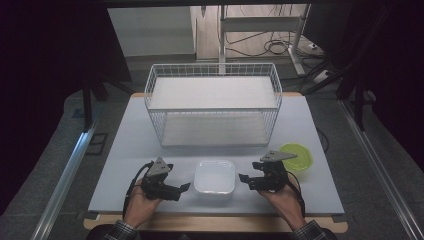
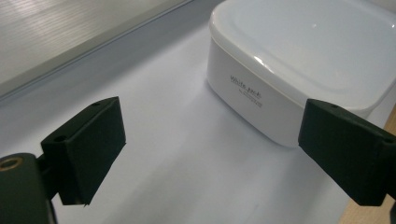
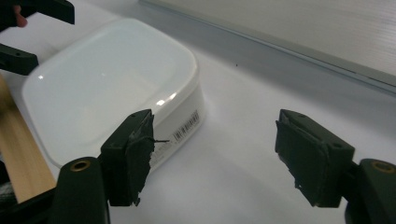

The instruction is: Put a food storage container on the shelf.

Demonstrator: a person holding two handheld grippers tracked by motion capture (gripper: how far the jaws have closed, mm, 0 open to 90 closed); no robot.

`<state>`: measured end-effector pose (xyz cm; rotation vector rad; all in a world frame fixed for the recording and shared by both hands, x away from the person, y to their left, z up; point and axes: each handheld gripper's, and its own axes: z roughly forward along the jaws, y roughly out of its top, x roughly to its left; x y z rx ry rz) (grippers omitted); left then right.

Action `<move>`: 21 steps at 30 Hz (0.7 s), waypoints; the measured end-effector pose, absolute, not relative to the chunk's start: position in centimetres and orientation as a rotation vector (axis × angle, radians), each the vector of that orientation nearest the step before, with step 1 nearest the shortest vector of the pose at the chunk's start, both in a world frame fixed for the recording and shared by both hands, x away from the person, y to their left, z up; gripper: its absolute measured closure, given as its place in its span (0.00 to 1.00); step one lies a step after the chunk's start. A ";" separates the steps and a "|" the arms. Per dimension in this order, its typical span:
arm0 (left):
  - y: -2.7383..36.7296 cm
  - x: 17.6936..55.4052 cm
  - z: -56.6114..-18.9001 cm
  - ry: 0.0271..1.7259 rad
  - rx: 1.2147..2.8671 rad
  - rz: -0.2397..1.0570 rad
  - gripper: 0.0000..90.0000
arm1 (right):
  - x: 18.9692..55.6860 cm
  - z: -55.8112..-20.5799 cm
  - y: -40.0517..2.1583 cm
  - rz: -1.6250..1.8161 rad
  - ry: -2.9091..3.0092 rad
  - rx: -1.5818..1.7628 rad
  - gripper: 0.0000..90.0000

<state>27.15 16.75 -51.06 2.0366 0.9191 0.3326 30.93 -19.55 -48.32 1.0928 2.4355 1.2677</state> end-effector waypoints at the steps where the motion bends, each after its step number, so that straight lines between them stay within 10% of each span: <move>1: 16.8 27.2 -50.8 0.920 2.035 0.326 0.08 | 30.9 -48.2 -19.5 1.268 2.433 1.093 0.28; 21: 13.5 29.2 -50.0 0.891 2.038 0.144 0.17 | 31.2 -48.3 -16.2 1.308 2.598 1.117 0.25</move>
